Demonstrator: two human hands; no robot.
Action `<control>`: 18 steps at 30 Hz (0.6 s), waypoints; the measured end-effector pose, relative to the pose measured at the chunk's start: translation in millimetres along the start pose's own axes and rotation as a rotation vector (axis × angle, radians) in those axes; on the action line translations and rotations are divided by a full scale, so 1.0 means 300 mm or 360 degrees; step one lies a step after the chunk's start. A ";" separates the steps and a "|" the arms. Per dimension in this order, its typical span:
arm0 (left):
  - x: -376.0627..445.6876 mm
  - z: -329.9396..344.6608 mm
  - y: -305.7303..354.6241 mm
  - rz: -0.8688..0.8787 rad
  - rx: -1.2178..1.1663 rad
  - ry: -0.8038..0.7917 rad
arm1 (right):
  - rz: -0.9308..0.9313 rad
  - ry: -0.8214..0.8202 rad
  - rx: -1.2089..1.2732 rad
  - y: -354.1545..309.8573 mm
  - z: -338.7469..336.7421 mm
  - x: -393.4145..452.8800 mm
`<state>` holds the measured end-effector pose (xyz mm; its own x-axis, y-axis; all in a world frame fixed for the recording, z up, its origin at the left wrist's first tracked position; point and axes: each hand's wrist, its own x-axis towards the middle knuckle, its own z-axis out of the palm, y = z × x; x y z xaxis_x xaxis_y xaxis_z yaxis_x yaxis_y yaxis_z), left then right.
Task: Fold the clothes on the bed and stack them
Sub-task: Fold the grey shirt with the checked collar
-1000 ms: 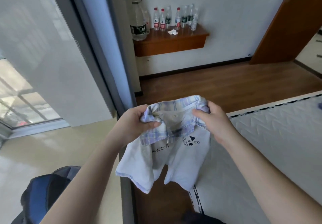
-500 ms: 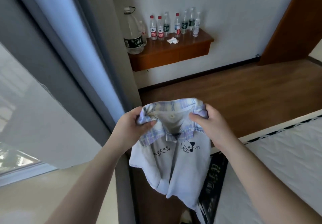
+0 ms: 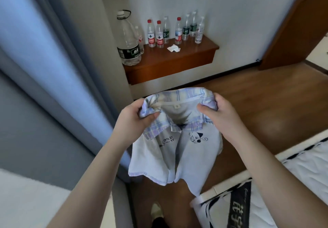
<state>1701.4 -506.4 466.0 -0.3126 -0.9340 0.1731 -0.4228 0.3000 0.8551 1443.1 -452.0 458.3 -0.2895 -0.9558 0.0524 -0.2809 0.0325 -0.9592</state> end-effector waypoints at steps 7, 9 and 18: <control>0.352 -0.055 -0.099 0.0129 -0.0028 -0.0311 | 0.0124 0.0164 -0.0008 0.003 0.048 0.254; 0.433 -0.031 -0.092 0.0171 -0.0081 -0.0408 | 0.0167 0.0216 0.0020 0.011 0.045 0.293; 0.787 0.131 -0.053 0.0298 -0.0167 -0.0710 | 0.0224 0.0509 -0.0021 0.048 -0.087 0.495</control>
<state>1601.1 -724.1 474.1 -0.7181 -0.6851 0.1220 -0.2439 0.4119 0.8780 1372.2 -586.0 459.6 -0.5980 -0.8015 0.0062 -0.2291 0.1635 -0.9596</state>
